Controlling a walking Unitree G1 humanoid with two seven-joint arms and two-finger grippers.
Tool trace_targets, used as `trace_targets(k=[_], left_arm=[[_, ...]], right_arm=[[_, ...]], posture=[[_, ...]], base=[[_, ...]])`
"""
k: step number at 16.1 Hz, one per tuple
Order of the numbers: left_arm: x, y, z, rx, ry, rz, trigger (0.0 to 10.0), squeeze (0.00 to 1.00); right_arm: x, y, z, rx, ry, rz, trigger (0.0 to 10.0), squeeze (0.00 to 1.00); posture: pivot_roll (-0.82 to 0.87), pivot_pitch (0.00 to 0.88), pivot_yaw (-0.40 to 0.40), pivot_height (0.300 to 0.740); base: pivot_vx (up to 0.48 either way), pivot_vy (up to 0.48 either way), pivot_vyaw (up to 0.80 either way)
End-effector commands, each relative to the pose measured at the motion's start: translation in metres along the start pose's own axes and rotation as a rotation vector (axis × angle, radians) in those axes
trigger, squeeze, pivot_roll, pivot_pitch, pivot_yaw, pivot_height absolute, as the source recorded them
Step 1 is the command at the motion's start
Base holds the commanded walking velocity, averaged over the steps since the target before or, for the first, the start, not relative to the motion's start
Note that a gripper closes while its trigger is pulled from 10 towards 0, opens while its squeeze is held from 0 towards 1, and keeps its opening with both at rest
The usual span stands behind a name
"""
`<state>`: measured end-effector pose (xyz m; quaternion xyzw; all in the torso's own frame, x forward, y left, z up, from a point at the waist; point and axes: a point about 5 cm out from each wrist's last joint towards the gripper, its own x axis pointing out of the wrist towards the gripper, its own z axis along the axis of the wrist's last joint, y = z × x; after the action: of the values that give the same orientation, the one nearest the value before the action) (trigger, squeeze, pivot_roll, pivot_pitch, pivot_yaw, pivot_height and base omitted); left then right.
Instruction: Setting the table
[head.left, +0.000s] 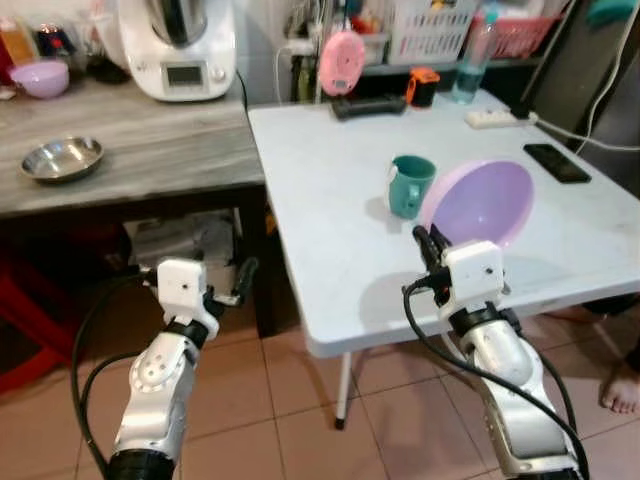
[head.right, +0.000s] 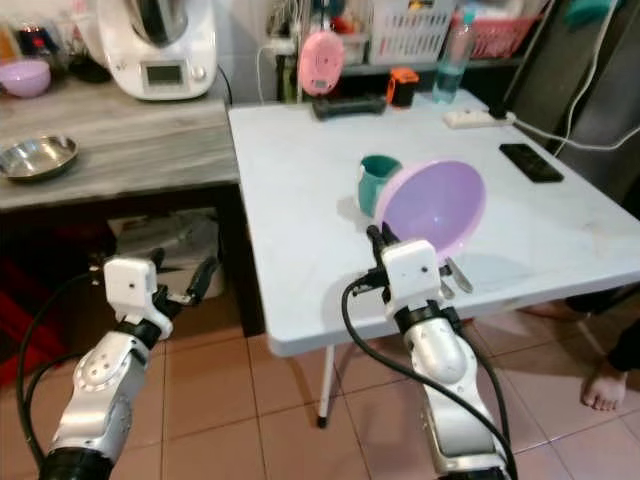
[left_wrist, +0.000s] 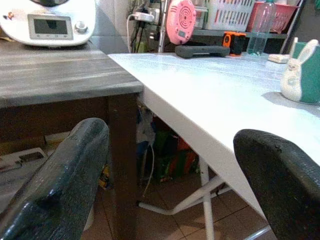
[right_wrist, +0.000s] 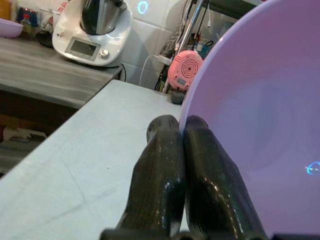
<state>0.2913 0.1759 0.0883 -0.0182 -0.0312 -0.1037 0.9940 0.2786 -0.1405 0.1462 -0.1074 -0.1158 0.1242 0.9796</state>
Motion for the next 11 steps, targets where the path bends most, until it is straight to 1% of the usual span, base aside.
trace_targets(k=[1, 2, 3, 8, 11], left_arm=[[-0.0024, 0.007, -0.0001, 0.02, 0.003, 0.013, 10.0, 0.0], [-0.0025, 0.0068, -0.0005, 0.019, 0.003, 0.013, 10.0, 0.0], [-0.0026, 0.0067, -0.0008, 0.018, 0.004, 0.013, 10.0, 0.0], [-0.003, 0.0069, -0.0024, 0.016, 0.004, 0.02, 10.0, 0.0], [-0.0027, 0.0063, -0.0024, 0.016, 0.002, 0.018, 10.0, 0.0]], right_arm=[[0.0024, 0.0052, 0.009, 0.001, -0.043, 0.034, 10.0, 0.0], [0.0022, 0.0056, 0.0096, 0.001, -0.047, 0.04, 10.0, 0.0], [0.0021, 0.0058, 0.0109, 0.0, -0.054, 0.042, 10.0, 0.0], [0.0019, 0.0056, 0.0119, -0.002, -0.058, 0.052, 10.0, 0.0], [0.0014, 0.0052, 0.011, 0.002, -0.055, 0.047, 10.0, 0.0]], posture=[[0.0, 0.0, -0.017, 0.74], [0.0, 0.0, -0.017, 0.74], [0.0, 0.0, -0.017, 0.74], [0.0, 0.0, -0.026, 0.74], [0.0, 0.0, -0.023, 0.74]], base=[[0.0, 0.394, 0.0], [0.0, 0.394, 0.0], [0.0, 0.394, 0.43], [0.0, 0.405, 0.56], [0.0, 0.441, 0.0]])
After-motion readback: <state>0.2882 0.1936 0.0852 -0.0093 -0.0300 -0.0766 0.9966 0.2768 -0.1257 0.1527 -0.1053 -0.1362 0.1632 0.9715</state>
